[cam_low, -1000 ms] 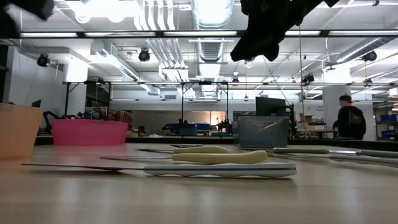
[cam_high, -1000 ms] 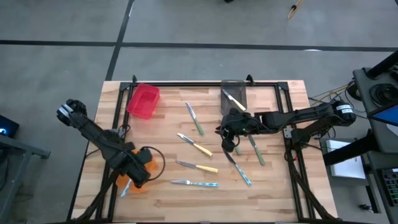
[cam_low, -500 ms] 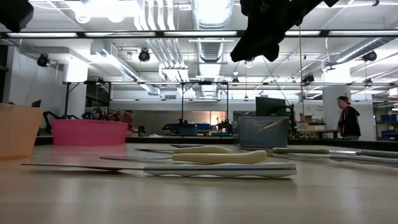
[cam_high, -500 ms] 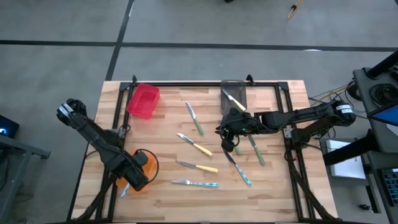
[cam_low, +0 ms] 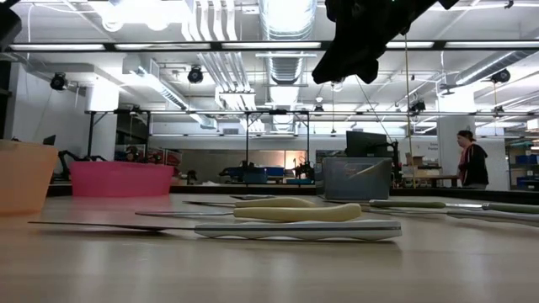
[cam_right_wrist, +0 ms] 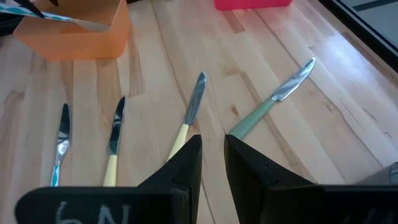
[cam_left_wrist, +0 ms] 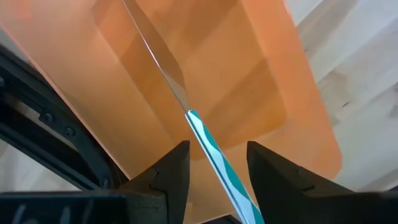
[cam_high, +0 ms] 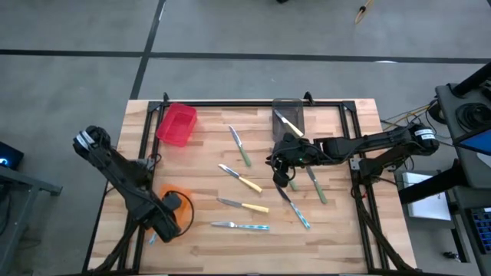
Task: Sort silverware by color (type)
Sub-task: Put the top left blue knife into the orange bin
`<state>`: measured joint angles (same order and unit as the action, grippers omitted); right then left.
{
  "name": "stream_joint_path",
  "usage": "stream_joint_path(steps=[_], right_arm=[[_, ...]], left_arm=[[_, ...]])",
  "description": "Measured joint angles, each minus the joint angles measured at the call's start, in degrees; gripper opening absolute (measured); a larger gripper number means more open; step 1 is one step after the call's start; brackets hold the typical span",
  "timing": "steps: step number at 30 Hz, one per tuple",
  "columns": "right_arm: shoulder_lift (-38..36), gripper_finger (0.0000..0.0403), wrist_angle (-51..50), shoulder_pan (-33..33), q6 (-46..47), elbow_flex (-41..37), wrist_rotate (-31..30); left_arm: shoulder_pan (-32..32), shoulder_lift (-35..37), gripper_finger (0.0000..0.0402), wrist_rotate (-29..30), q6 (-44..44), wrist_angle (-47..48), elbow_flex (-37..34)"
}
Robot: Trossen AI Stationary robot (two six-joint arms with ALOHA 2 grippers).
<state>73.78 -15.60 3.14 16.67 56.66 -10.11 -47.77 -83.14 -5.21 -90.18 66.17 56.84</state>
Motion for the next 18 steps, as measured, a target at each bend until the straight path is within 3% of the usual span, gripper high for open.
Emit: stream_joint_path(steps=[18], right_arm=[[0.0, 0.0059, -0.1, 0.0, 0.8, 0.0, 0.0]], left_arm=[[-2.4, -5.2, 0.0133, 0.1, -0.4, -1.5, 0.0]])
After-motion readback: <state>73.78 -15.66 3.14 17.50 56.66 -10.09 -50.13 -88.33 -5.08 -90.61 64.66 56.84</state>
